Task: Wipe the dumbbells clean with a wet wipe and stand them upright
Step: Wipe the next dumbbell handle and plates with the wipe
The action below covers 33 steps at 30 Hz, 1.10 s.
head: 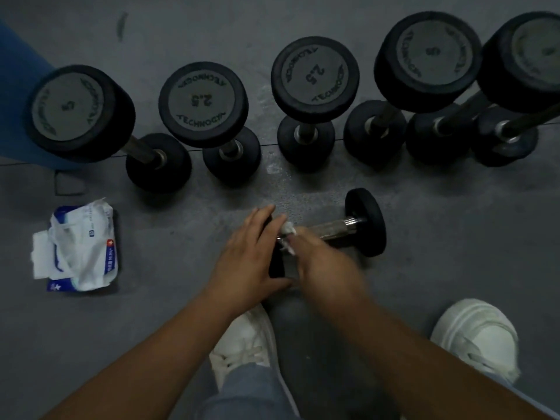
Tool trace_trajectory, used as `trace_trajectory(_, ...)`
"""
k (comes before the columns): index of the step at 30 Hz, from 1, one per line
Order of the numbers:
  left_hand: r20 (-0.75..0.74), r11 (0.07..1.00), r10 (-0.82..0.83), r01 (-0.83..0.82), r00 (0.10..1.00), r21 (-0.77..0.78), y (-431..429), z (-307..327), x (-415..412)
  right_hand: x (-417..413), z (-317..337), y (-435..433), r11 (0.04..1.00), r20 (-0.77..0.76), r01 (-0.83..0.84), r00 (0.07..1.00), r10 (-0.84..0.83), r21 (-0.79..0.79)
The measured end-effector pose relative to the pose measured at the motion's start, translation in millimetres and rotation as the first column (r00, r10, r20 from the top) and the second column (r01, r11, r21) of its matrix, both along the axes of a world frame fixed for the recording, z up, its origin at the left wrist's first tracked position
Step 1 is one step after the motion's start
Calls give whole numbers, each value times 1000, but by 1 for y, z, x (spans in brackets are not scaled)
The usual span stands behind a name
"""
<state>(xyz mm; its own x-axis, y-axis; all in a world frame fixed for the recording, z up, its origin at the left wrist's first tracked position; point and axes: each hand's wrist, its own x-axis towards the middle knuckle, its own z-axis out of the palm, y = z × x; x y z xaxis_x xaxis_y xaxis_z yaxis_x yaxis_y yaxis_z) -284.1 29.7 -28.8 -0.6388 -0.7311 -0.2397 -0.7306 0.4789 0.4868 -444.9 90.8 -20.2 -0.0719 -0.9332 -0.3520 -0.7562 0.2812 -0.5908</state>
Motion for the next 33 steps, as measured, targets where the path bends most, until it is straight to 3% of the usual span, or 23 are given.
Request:
trace_trajectory(1, 14, 1000, -4, 4, 1000, -7, -10, -1, -2, -10, -7, -11, 998, 46, 60, 997, -59, -22)
trace_trajectory(3, 8, 993, 22, -23, 1000, 114, -37, 0, -3, -28, -19, -31, 939, 170, 344, 927, -335, -24)
trace_trajectory(5, -87, 950, 103, -72, 991, 303, -65, 2, -4, -16, -14, -39, 960, 10, 277, 961, -277, -40)
trace_trajectory(6, -165, 934, 176, -111, 971, 339, -74, 4, -3, -2, -10, -38, 975, 15, 224, 975, -224, 8)
trace_trajectory(8, -317, 946, 294, -228, 902, 231, -80, 3, 0, 12, -3, -46, 995, 25, 96, 995, -97, 16)
trace_trajectory(10, -358, 963, 269, -243, 894, 116, -72, 4, -2, -3, -7, -60, 982, -11, 185, 983, -185, -24)
trace_trajectory(13, -103, 989, 127, -118, 987, 85, -62, -1, -6, -13, -15, -75, 956, -7, 267, 963, -270, -126)
trace_trajectory(16, -26, 994, 94, -95, 995, -56, -74, -7, -7, 1, -12, -82, 995, -13, 40, 999, -42, -93)
trace_trajectory(19, -48, 982, 149, -142, 988, 121, -99, -3, -10, -28, -19, -95, 985, -76, 155, 984, -160, -75)
trace_trajectory(21, -49, 980, 129, -119, 990, 158, -119, 3, -12, -34, -21, -101, 969, -119, 228, 964, -238, -96)
trace_trajectory(25, 45, 990, 78, -82, 996, 111, -131, 13, -15, -22, -14, -113, 985, -85, 129, 987, -139, -115)
trace_trajectory(28, -29, 998, 54, -53, 998, 21, -97, 5, -13, -42, -10, -102, 992, -100, -35, 995, 23, -118)
trace_trajectory(30, -102, 993, 89, -96, 991, -65, -64, -2, -11, -51, -12, -82, 996, -109, 40, 993, -48, -75)
trace_trajectory(32, -166, 987, 134, -147, 977, -64, -44, -1, -12, -37, -12, -61, 983, -58, 177, 982, -180, -47)
trace_trajectory(33, -151, 989, 127, -136, 980, -52, -39, 2, -12, -22, -10, -54, 985, -47, 164, 985, -166, -44)
